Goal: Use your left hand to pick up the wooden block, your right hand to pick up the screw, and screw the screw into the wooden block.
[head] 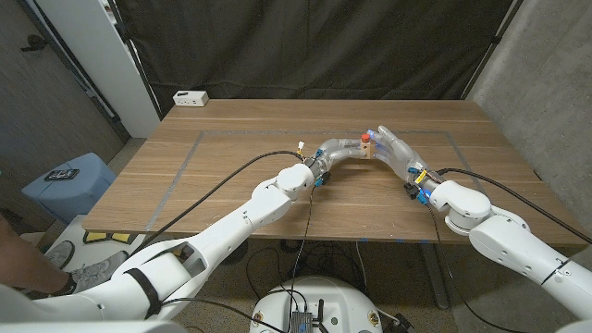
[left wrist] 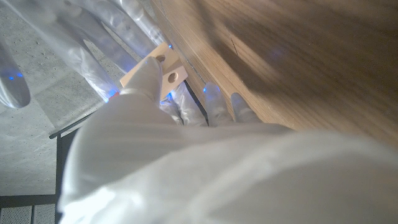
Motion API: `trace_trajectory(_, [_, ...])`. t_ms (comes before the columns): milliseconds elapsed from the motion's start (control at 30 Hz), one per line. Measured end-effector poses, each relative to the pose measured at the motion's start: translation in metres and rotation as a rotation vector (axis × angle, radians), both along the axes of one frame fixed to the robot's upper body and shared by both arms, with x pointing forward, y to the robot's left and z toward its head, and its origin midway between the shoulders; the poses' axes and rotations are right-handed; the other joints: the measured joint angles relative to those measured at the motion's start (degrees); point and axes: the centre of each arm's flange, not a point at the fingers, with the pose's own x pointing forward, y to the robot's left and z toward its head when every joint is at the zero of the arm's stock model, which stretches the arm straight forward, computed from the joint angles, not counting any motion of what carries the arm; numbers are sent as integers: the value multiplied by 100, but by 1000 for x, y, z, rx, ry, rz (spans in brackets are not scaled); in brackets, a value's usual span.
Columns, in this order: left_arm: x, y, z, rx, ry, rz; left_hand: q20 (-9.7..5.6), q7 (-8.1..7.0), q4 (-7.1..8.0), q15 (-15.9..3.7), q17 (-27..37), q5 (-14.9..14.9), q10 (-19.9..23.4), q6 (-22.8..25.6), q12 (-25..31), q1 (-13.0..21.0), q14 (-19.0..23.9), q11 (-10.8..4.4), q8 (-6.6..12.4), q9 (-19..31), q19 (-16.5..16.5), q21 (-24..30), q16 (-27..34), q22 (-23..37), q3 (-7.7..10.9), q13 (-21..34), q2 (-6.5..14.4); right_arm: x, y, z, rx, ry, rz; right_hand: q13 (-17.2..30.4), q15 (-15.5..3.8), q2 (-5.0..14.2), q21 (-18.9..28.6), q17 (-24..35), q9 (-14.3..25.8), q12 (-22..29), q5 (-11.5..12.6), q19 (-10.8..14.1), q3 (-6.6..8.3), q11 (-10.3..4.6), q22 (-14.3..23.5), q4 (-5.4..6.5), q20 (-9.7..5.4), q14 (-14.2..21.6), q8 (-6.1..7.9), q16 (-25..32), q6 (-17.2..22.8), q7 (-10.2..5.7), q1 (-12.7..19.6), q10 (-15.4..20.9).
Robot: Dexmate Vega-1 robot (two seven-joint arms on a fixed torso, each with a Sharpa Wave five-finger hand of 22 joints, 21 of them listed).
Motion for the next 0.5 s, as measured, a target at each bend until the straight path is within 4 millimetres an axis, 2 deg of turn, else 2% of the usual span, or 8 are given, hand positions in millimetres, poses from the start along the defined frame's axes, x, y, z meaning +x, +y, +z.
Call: trace_trajectory(500, [-1,0,-2,-1,3,-2,0,0,-3,0,0,-1,-1,0,-15,1,0,17,-3,0,0,0,0,0,-3,3,-1,-6,0,-5,-2,13,1,0,0,0,0,-11,3,0,5,0,0,0,0,0,0,0,-1,0,51,-11,0,0])
